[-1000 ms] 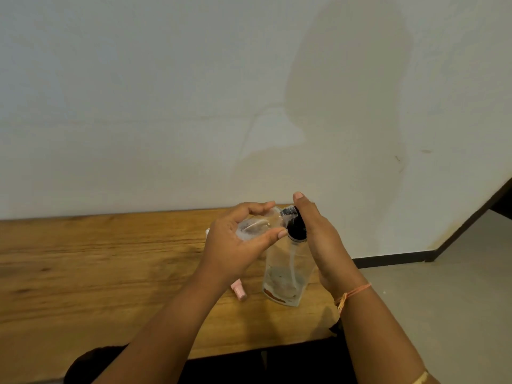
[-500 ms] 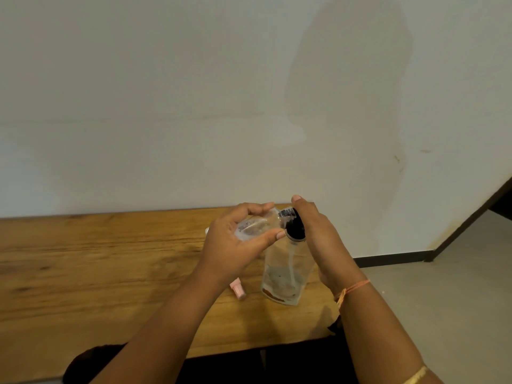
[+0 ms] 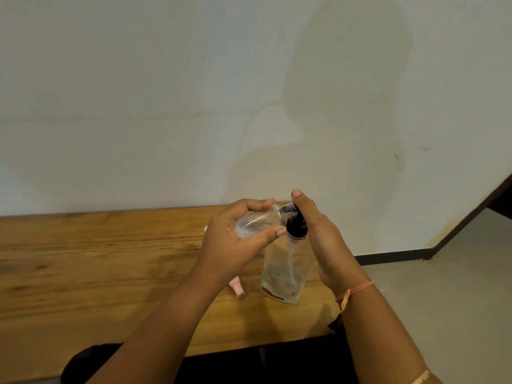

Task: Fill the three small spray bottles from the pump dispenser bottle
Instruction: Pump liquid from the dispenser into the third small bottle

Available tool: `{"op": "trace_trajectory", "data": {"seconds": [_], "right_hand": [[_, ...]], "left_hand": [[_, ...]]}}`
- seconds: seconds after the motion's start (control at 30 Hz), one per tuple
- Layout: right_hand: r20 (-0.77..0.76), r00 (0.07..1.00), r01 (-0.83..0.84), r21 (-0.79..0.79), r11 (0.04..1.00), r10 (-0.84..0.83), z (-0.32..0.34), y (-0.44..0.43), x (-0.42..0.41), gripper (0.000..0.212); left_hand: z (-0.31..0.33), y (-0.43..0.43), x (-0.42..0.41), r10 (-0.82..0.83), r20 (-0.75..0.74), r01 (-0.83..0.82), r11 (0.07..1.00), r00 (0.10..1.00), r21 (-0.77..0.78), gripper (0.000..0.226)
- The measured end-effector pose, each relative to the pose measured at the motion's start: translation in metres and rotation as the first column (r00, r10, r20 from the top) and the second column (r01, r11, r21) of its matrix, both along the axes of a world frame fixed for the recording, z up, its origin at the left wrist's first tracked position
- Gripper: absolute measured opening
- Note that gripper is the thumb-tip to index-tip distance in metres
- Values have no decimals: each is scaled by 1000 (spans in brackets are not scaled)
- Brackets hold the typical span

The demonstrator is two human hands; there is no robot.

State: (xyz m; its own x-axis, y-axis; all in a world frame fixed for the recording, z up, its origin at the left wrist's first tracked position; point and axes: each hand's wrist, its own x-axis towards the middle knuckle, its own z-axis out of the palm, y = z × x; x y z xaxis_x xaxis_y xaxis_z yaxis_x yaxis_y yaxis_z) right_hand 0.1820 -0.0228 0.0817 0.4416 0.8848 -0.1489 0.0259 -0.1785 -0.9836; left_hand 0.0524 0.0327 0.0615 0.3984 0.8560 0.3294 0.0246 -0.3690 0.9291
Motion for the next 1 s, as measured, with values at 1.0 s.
{"op": "trace_trajectory", "data": {"seconds": [1.0], "right_hand": [[28, 999, -21, -7, 1000, 22, 0, 0, 0, 47]], "left_hand": [[-12, -4, 7, 49, 82, -55, 996, 995, 67, 36]]}}
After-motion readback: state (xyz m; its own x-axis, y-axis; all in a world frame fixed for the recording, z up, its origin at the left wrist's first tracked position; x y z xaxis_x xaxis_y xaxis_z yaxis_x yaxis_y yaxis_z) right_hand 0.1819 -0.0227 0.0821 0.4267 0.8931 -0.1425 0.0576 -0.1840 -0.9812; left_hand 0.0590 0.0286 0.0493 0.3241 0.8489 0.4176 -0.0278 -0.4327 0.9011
